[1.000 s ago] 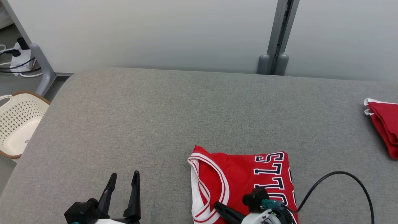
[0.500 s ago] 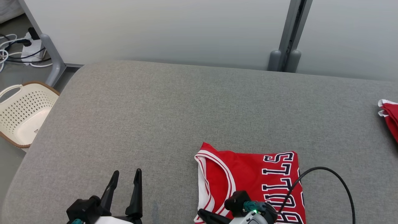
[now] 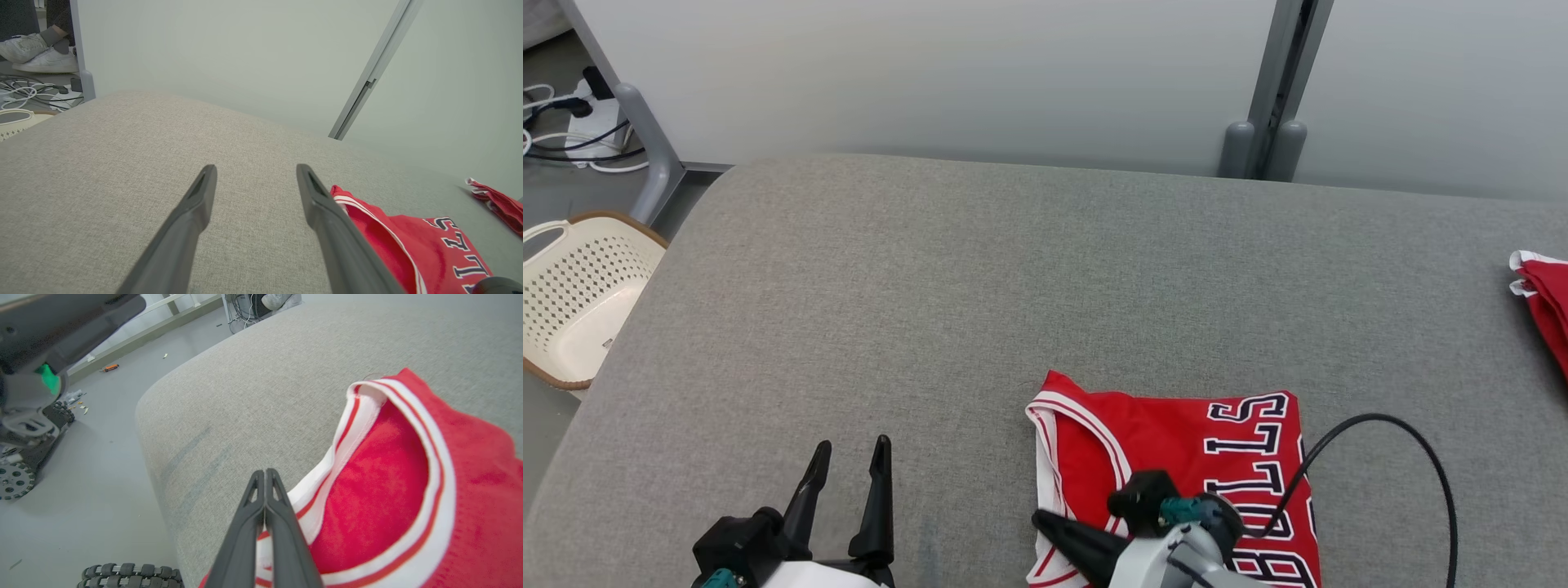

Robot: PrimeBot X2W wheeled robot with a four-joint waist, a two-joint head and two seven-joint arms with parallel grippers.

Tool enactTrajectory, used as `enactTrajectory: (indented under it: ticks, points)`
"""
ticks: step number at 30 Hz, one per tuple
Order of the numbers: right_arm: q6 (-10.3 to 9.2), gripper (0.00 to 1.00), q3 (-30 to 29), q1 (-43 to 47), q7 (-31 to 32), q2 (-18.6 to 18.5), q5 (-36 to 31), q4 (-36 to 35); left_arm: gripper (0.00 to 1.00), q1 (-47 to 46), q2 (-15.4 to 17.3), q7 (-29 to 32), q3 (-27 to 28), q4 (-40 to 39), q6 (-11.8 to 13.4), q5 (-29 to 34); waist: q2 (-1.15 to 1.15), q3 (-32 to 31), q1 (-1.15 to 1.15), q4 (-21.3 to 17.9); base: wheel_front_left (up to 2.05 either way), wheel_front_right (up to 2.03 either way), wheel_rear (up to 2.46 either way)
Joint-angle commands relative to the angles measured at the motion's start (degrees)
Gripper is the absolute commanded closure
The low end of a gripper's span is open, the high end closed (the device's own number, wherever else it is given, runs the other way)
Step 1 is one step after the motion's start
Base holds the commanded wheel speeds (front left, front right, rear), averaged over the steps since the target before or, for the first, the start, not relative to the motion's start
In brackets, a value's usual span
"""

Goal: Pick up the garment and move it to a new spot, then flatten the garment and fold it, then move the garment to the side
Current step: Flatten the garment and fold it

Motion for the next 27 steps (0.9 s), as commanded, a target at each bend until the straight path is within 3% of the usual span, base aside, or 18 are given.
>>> enactTrajectory:
  ticks: [1, 3, 5, 6, 8, 9, 11, 19, 27]
  points:
    - [0.01, 1.0, -1.54, -1.32, -1.06, -0.41, -0.96, 0.46, 0.0, -0.84, 0.39, -0.23, 0.34, 0.0, 0.14, -0.19, 0.0, -0.11, 0.0, -0.4, 0.0, 0.0, 0.0]
    - [0.01, 1.0, -4.8, -2.03, -1.69, -0.37, -2.16, 0.72, 0.0, -0.86, 0.51, -0.32, 0.42, -0.17, 0.22, 0.01, 0.0, -0.34, 0.0, -1.0, 0.0, 0.0, 0.0]
    - [0.01, 0.94, -6.94, -2.28, -1.91, -0.38, -3.0, 1.01, 0.0, -0.97, 0.56, -0.38, 0.33, -0.31, 0.12, 0.2, 0.0, -0.48, 0.0, -1.31, 0.0, 0.0, 0.0]
    - [0.01, 0.87, -9.95, -2.73, -2.0, -0.37, -4.32, 0.55, 0.0, -1.09, 0.62, -0.42, 0.32, -0.43, 0.13, 0.33, 0.0, -0.57, 0.0, -1.66, 0.0, 0.0, 0.0]
    - [0.01, 0.57, -17.11, -2.19, -1.98, -0.37, -8.0, -0.76, 0.0, -1.42, 0.76, -0.39, 0.18, -0.67, 0.11, 0.76, 0.0, -0.81, 0.0, -2.37, 0.0, 0.0, 0.0]
    - [0.01, 0.48, -20.7, -1.21, -1.96, -0.39, -10.32, -1.55, 0.0, -1.52, 0.81, -0.43, 0.12, -0.8, 0.05, 0.86, 0.0, -0.93, 0.0, -2.76, 0.0, 0.0, 0.0]
    - [0.01, 0.02, -28.49, 1.02, -1.97, -0.38, -15.25, -3.52, 0.0, -1.69, 0.85, -0.49, -0.09, -0.98, 0.11, 1.19, 0.0, -1.2, 0.0, -3.5, 0.0, 0.0, 0.0]
    - [0.01, 0.0, -52.31, 12.9, -1.93, -0.35, -30.23, -15.54, 0.0, -2.11, 0.71, -0.71, 0.24, -0.78, 0.51, 1.84, 0.0, -1.8, 0.0, -6.6, 0.0, 0.0, 0.0]
    - [0.01, 0.0, -62.61, 22.19, -1.94, -0.33, -32.89, -25.24, 0.0, -0.18, 0.33, -0.96, 1.51, -0.71, 1.05, 2.39, 0.0, -2.32, 0.0, -8.8, 0.0, 0.0, 0.0]
